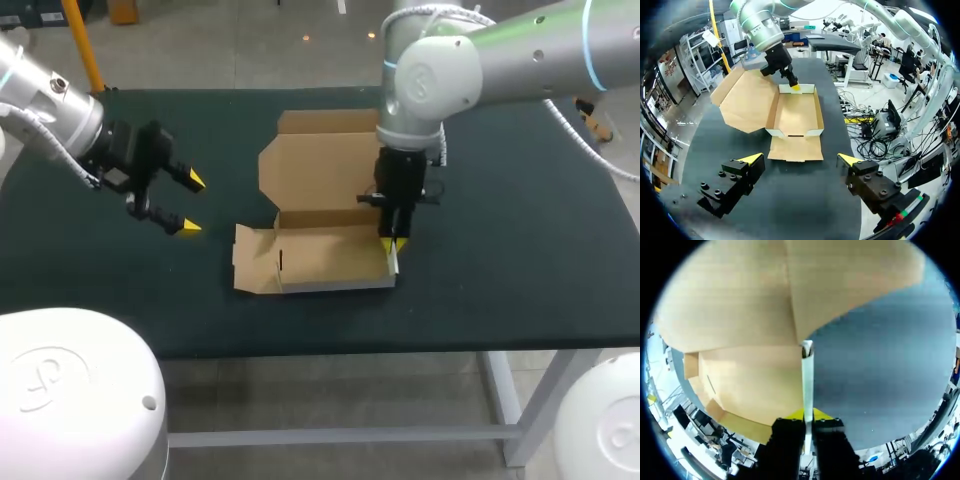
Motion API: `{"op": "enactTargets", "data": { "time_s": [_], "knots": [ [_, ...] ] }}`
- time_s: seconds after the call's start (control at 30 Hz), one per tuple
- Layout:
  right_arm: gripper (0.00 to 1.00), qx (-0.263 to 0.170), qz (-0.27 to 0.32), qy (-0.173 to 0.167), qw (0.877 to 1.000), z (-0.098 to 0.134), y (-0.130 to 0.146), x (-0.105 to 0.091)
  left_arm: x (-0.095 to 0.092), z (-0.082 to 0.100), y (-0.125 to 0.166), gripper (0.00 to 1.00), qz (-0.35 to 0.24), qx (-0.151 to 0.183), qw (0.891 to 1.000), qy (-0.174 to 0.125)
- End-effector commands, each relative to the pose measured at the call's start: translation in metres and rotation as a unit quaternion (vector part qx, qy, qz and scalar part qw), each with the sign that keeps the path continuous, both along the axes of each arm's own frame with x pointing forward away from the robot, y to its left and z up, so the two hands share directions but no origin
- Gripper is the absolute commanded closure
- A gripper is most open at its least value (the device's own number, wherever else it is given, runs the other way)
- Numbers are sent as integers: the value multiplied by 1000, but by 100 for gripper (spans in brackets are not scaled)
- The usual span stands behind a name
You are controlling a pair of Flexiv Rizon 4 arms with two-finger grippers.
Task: Assemble the packaging by folding the flat box into shape, placing the metal phone stand inside, and closing the box properly
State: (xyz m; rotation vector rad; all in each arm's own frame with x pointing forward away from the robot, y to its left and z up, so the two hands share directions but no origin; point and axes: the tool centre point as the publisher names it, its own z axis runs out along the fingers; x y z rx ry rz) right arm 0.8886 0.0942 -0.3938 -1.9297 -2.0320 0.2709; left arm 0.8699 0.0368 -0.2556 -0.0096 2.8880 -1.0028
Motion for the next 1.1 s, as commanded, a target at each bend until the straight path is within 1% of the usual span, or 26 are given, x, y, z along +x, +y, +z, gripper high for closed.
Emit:
{"op": "enactTargets", "data": {
  "time_s": [0.03,0.2,0.43,1.1],
  "knots": [
    [100,9,7,25,1000,0,-2,3,2,-1,1,0,-2,0,1000,3],
    [100,18,13,32,999,0,-2,0,2,-2,0,0,-3,-2,1000,4],
    [100,14,16,44,999,-4,-3,-5,3,-5,-1,0,-5,-4,1000,6],
    [100,10,17,53,998,-10,-8,-9,3,-6,-1,0,-5,-5,1000,6]
  ]
}}
